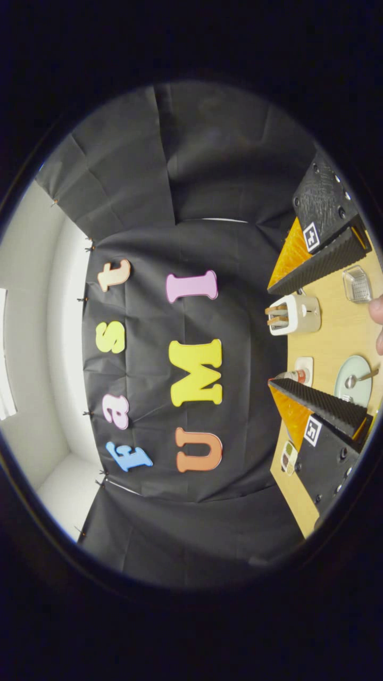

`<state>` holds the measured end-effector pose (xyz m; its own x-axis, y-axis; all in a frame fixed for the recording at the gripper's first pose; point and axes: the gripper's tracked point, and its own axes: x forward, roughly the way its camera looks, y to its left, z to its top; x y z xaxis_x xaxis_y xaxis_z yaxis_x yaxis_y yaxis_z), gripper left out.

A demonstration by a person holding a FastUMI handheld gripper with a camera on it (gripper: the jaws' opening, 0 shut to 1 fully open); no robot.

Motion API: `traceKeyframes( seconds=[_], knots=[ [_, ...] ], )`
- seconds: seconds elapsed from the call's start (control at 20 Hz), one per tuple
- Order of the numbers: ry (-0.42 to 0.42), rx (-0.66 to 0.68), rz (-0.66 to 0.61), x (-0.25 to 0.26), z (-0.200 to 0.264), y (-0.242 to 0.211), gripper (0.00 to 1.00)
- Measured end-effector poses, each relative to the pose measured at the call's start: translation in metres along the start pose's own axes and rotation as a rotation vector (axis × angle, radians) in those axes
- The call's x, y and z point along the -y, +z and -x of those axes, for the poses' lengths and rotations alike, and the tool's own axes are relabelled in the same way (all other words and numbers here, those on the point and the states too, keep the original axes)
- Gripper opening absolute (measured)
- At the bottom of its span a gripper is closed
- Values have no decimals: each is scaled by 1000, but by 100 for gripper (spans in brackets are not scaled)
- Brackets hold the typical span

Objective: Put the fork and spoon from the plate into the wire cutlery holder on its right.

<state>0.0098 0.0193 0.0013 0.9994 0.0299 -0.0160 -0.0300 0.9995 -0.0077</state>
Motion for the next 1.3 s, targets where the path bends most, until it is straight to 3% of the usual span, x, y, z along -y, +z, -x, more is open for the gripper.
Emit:
traceKeyframes(
  seconds=[0.85,1.1,1.3],
  knots=[
    [100,-174,45,-33,-19,-77,95],
    [144,-240,67,-55,-24,-114,96],
    [188,-352,138,-74,-26,-169,96]
  ],
)
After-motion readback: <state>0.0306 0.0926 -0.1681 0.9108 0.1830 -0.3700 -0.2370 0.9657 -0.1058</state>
